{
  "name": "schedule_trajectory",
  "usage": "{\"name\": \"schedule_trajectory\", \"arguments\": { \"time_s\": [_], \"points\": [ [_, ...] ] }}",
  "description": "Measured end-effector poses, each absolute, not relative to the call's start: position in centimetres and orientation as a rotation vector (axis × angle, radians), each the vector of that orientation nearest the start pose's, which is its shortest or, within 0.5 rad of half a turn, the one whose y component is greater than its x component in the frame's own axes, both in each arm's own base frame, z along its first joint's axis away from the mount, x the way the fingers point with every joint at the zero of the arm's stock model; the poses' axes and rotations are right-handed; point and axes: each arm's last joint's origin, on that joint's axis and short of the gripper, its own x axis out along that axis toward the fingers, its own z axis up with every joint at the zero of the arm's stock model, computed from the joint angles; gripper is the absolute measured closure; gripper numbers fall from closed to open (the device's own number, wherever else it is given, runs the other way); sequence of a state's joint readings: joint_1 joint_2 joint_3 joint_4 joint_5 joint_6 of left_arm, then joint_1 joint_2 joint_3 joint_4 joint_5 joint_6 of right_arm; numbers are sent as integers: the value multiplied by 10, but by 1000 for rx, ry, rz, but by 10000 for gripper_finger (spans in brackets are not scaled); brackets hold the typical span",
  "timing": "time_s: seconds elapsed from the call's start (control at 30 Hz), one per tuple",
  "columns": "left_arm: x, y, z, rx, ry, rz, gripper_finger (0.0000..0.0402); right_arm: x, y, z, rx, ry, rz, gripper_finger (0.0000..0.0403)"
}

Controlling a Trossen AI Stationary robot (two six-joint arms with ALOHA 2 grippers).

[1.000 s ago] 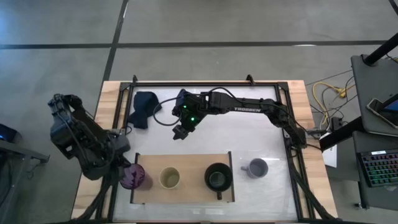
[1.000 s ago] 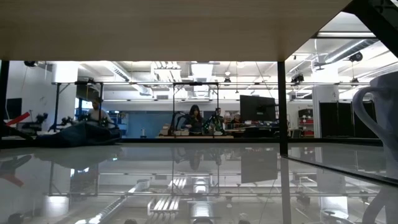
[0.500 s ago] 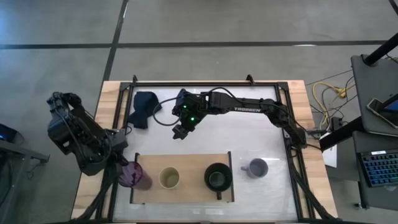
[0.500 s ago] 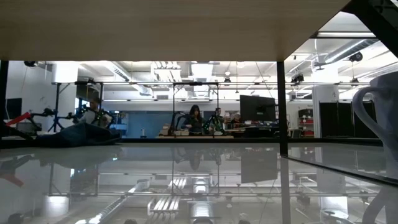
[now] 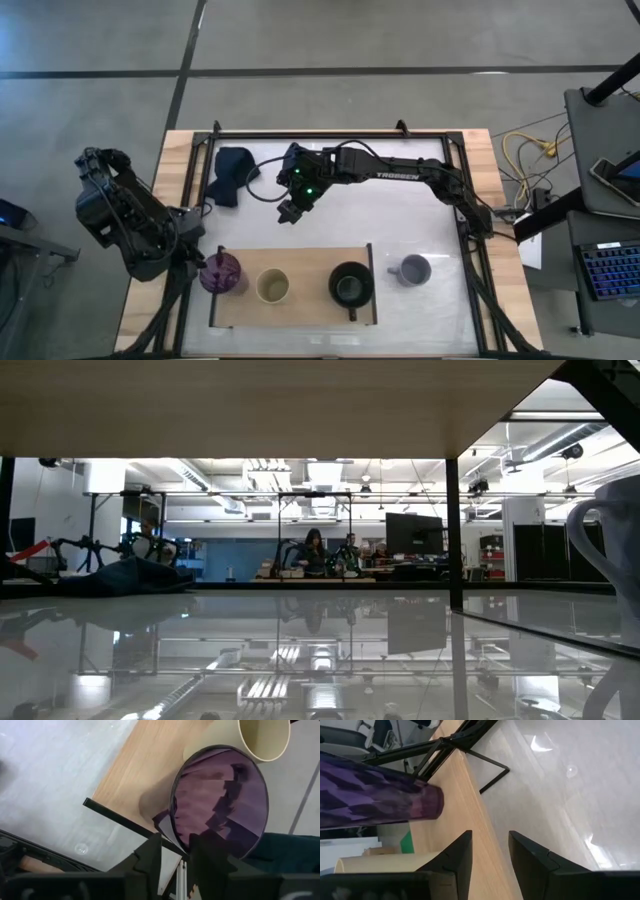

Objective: Stack small to large cups/mugs on shelf
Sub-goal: Adjust the yellow cup on the shelf

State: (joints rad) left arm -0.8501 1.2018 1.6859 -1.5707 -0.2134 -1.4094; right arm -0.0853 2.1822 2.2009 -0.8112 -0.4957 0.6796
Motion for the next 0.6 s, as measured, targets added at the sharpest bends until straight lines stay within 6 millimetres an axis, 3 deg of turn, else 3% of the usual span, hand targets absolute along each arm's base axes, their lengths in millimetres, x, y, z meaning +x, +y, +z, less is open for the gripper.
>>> {"name": "schedule_trajectory", "arguments": {
  "time_s": [0.2, 0.37, 0.5, 0.6],
  "points": [
    [110, -116, 431, -703, 1107, 184, 306, 480, -28, 317, 866, 886, 111, 282],
    [109, -116, 435, -723, 1113, 170, 305, 463, -26, 310, 831, 1064, 84, 283],
    [107, -114, 443, -744, 1101, 147, 305, 450, -15, 309, 810, 1181, 83, 290],
    [104, -110, 451, -759, 1074, 119, 305, 451, 0, 310, 802, 1192, 181, 300]
  ]
}}
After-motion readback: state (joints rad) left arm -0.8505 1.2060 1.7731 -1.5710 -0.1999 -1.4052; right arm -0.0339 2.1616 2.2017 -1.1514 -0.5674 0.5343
